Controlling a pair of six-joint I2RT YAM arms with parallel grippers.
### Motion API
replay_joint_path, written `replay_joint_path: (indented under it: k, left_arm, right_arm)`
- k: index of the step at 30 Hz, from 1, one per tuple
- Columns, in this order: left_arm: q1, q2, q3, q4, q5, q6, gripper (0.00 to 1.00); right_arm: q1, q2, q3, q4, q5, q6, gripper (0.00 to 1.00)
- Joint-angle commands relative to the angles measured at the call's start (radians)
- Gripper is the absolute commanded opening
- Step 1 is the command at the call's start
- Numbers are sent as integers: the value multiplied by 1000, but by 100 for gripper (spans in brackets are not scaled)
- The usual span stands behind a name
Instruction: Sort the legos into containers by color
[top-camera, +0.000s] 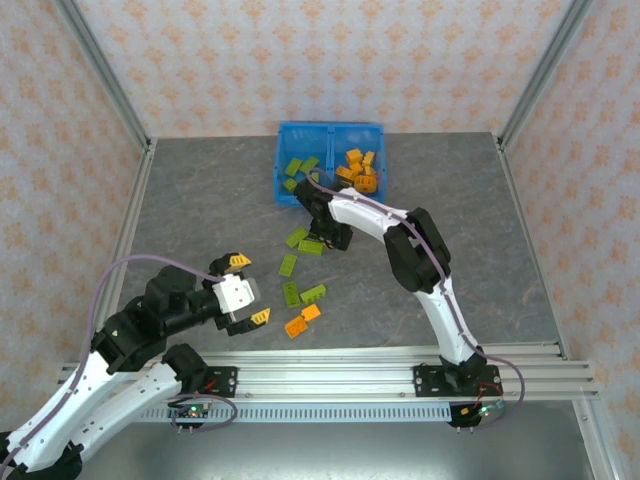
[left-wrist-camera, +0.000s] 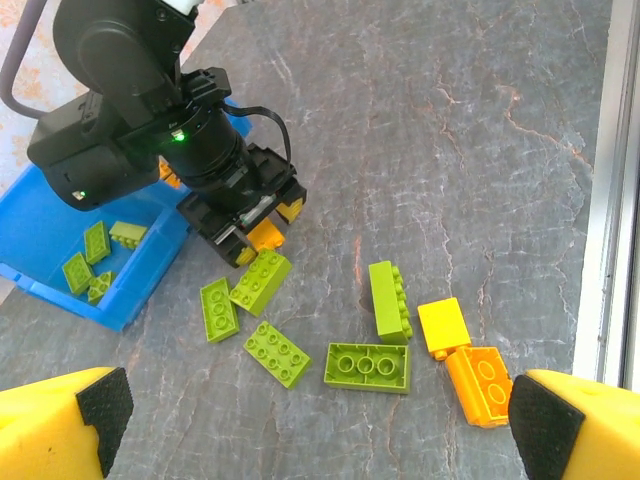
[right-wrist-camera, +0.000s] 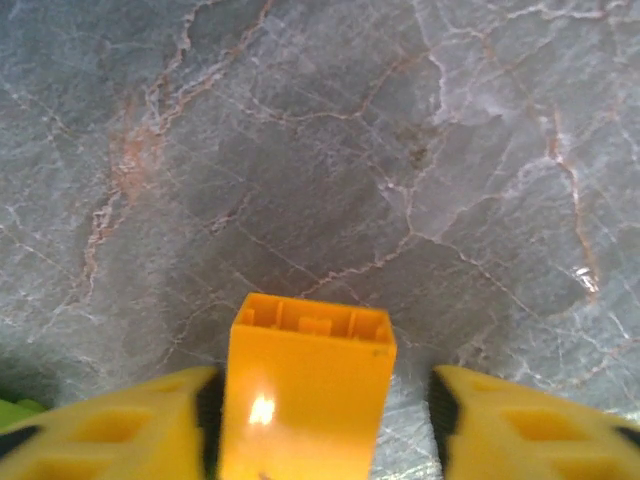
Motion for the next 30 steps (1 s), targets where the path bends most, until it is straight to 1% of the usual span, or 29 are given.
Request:
replay_joint_path:
  k: [1,2,3,8,11,13,15,17,20,23,28,30]
  left_arm:
    - [-4,-12,-8,19,12,21,100]
    - [-4,-13,-8,21,16,20,100]
    - [-4,-15,-8,22,20,20,100]
    - [-4,-13,-6,34,74,37,100]
    - [-4,-9,-3,57,110,41,100]
    - [-5,-4,-3,88,126,37,100]
    - [-5,-4,-6,134,141,26,100]
    - [-5,-2,-16,188,154,9,100]
    - [-6,18,-18,223,142,-2,100]
    - [-6,44,2,204,127,-21,100]
    - [-6,39,-23,270,127,-149,100]
    - [-7,42,-33,292,93,-215,100]
  right_arm:
    - [14,16,-21,-28,28,30,43]
    - [14,9,-38,-20,33,36,39]
    - [14,-5,-60,-14,42,41,36]
    - [13,-120,-149,24,100,29,29]
    - [14,-236,-195,50,147,-14,29]
    - [12,-313,-211,60,220,-50,29]
    - [-2,-379,-209,84,310,-118,29]
    - [-37,-396,-187,121,337,-209,30]
    - [-124,-336,-69,133,299,-332,29]
    - [-193,-209,110,106,244,-423,29]
    - [-262,55,473,10,138,-464,30]
    - [-272,141,595,-13,124,-478,36]
